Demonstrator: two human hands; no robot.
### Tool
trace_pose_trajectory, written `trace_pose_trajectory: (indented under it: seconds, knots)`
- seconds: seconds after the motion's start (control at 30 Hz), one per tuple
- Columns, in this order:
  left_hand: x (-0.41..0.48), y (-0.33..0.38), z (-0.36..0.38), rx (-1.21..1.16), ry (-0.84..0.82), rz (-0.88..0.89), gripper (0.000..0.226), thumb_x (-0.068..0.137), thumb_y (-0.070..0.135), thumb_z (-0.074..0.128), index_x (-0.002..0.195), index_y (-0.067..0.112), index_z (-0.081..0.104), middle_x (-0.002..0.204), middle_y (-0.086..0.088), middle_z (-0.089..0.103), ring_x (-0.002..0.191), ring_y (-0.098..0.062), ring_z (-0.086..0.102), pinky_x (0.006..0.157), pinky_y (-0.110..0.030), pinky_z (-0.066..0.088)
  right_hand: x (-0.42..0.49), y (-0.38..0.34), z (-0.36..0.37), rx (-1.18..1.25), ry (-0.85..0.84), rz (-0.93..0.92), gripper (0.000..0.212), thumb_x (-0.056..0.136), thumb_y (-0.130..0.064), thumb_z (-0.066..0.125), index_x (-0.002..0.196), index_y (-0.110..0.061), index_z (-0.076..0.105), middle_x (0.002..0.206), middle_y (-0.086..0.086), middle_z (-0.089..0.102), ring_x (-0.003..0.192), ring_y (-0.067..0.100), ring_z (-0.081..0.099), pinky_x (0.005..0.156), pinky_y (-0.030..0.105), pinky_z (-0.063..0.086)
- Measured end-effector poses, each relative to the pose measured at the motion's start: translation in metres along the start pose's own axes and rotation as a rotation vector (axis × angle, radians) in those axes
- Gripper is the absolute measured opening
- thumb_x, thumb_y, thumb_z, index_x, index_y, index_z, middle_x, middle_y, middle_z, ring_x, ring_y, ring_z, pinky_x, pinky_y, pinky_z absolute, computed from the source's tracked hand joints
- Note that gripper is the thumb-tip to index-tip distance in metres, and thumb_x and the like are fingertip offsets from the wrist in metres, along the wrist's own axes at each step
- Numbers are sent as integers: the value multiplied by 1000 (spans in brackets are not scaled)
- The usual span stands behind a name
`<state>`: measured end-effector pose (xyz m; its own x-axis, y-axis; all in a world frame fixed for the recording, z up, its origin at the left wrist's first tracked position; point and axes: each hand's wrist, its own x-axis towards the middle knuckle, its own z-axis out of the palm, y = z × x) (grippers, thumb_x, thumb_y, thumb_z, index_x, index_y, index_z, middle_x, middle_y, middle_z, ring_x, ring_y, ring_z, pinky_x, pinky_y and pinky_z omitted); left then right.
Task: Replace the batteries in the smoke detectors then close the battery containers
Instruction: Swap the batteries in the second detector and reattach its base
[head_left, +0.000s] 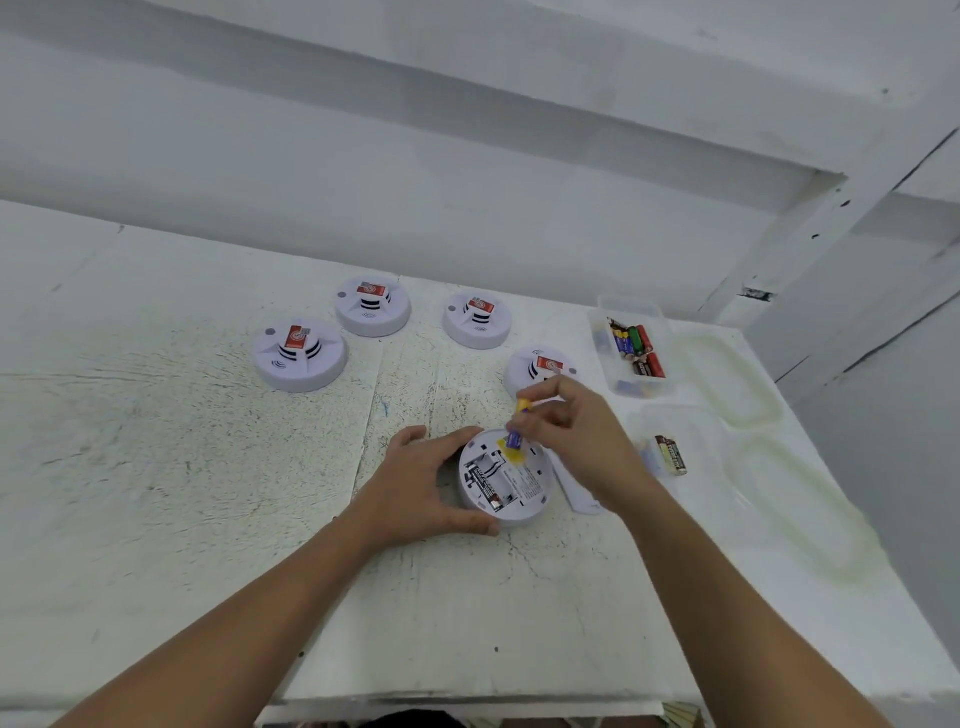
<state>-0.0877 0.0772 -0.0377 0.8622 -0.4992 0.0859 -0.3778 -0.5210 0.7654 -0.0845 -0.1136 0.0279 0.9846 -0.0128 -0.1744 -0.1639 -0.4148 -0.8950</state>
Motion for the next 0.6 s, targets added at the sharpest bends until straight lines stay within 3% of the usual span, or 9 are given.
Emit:
trace_pose_trajectory:
  seconds: [0.2, 0.33, 0.47, 0.6]
  knots:
    - [1, -9, 6, 7, -11, 2, 94, 48, 79, 67, 131, 45, 36, 110, 43, 44, 110, 29, 32, 107, -17, 5, -14, 12, 15, -218, -26, -99, 14, 80, -25, 73, 90, -28, 63, 80, -11, 69, 82, -2, 64, 70, 19, 48]
    - [1, -10, 7, -10, 14, 4, 89, 50, 74, 70, 128, 48, 36, 107, 41, 49, 109, 27, 36, 108, -18, 6, -17, 11, 18, -279, -30, -139, 15, 78, -23, 74, 85, -30, 63, 82, -15, 67, 86, 3, 62, 78, 31, 52]
    - [2, -12, 10, 3, 21, 9, 96, 51, 76, 68, 133, 37, 41, 113, 29, 57, 110, 16, 45, 113, -27, 10, -16, 11, 22, -394, -49, -219, 13, 80, -22, 72, 85, -27, 62, 80, -25, 58, 90, 4, 52, 78, 25, 42]
    - [3, -10, 13, 70, 18, -7, 108, 45, 87, 60, 137, 36, 35, 127, 24, 52, 118, 7, 42, 114, -33, 9, -13, 10, 22, -450, -70, -254, 11, 80, -20, 71, 85, -15, 63, 85, -14, 61, 92, 10, 50, 75, 19, 37]
